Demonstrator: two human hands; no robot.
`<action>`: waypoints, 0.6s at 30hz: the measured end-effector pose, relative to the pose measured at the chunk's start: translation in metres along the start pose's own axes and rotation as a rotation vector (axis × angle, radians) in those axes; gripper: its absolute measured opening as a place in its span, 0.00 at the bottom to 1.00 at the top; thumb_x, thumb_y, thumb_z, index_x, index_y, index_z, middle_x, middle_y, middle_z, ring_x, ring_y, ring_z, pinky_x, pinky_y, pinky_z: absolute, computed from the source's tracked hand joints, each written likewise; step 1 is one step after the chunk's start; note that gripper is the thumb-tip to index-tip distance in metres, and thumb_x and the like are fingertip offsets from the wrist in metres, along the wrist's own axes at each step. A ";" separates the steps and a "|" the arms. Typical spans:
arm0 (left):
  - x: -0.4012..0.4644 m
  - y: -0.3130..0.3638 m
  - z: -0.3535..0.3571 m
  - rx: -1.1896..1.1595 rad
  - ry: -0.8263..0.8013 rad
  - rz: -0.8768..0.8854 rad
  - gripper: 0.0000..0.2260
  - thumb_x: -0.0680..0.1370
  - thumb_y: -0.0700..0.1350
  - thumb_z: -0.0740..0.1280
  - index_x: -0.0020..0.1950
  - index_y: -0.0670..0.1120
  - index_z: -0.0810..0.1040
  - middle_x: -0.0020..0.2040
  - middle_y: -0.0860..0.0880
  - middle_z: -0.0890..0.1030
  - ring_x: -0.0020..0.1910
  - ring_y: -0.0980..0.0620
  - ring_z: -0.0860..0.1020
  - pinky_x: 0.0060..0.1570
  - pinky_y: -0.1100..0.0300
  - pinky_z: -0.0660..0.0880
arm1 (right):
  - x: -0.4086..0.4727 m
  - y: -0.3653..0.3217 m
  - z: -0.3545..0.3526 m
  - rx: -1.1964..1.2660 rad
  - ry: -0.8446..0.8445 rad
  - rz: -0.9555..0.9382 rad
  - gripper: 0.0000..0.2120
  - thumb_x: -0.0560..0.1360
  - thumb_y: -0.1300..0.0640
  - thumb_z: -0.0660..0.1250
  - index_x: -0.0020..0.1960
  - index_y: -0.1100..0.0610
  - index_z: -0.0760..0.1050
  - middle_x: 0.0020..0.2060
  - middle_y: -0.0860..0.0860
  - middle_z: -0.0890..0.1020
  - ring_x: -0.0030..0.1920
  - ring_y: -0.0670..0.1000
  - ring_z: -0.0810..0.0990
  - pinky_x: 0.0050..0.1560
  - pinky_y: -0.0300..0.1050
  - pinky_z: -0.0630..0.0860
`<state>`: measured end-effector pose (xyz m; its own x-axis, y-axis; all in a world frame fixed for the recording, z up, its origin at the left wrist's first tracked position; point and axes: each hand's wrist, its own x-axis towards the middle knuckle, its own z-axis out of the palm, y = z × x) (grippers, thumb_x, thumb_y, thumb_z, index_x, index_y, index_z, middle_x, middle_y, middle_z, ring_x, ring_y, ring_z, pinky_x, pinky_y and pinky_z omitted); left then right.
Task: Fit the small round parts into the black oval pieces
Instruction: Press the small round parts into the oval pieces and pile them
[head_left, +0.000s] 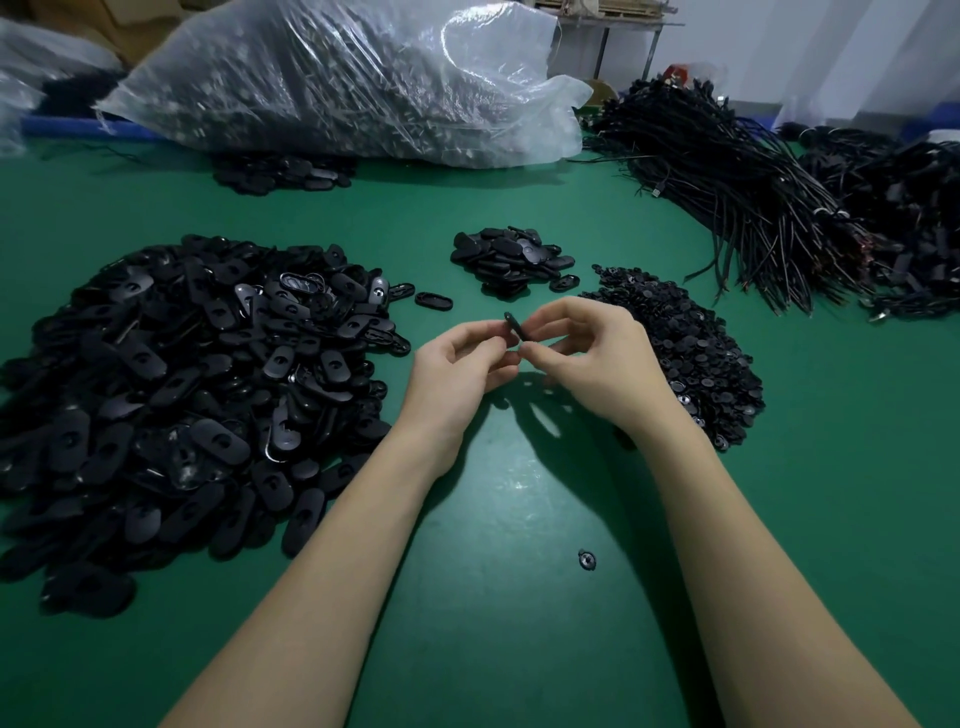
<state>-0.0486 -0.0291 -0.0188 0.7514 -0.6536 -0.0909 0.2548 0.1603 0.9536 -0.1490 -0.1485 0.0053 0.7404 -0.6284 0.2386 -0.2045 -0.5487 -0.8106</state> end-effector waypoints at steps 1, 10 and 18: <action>0.000 0.000 0.000 0.000 0.004 0.000 0.06 0.81 0.36 0.66 0.54 0.42 0.82 0.51 0.45 0.85 0.46 0.52 0.85 0.47 0.64 0.80 | 0.004 0.001 0.000 -0.041 0.028 -0.005 0.07 0.74 0.58 0.77 0.48 0.48 0.83 0.43 0.43 0.86 0.34 0.42 0.84 0.39 0.38 0.81; -0.002 0.001 0.001 0.019 0.005 -0.016 0.05 0.82 0.36 0.65 0.54 0.40 0.81 0.51 0.43 0.84 0.46 0.52 0.83 0.47 0.64 0.80 | 0.098 -0.006 0.011 -0.333 0.046 0.111 0.09 0.74 0.59 0.71 0.46 0.45 0.81 0.47 0.45 0.84 0.52 0.50 0.84 0.57 0.51 0.81; -0.001 0.001 0.001 0.016 -0.009 -0.017 0.05 0.82 0.37 0.65 0.53 0.41 0.81 0.49 0.44 0.84 0.44 0.54 0.84 0.46 0.64 0.80 | 0.114 0.000 0.019 -0.360 0.055 0.123 0.05 0.74 0.56 0.72 0.47 0.46 0.81 0.46 0.44 0.84 0.52 0.50 0.83 0.55 0.48 0.81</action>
<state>-0.0498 -0.0286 -0.0175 0.7414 -0.6629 -0.1047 0.2578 0.1374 0.9564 -0.0522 -0.2092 0.0222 0.6631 -0.7247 0.1874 -0.5089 -0.6200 -0.5972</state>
